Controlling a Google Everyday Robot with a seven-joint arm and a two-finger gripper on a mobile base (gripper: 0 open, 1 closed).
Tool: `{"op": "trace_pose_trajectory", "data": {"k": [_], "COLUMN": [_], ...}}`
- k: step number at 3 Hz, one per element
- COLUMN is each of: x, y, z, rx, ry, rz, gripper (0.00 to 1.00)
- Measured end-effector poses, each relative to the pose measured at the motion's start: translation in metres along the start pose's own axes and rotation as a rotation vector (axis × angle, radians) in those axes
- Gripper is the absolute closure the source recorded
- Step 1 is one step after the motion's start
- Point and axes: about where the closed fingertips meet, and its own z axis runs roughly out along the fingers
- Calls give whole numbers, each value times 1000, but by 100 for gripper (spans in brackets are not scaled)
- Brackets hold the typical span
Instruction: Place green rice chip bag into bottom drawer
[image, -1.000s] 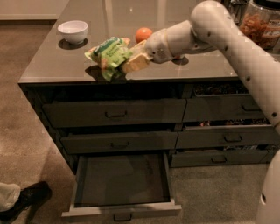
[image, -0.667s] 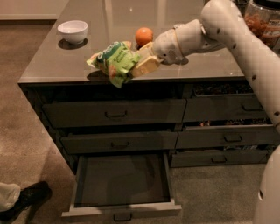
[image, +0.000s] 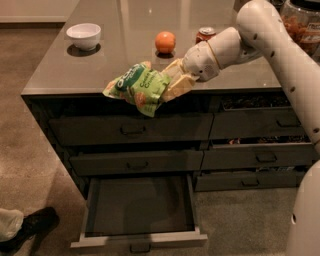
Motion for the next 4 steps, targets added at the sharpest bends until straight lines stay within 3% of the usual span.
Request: {"op": "trace_pose_trajectory", "data": {"k": [2,3,4], "x": [4,27,67], "y": [5,28,71], "z": [3,7,12], "rx": [25,47,33], "ry": [-15,-47,-83], "rz": [-9,-7,24], "gripper": [100,100,100]}}
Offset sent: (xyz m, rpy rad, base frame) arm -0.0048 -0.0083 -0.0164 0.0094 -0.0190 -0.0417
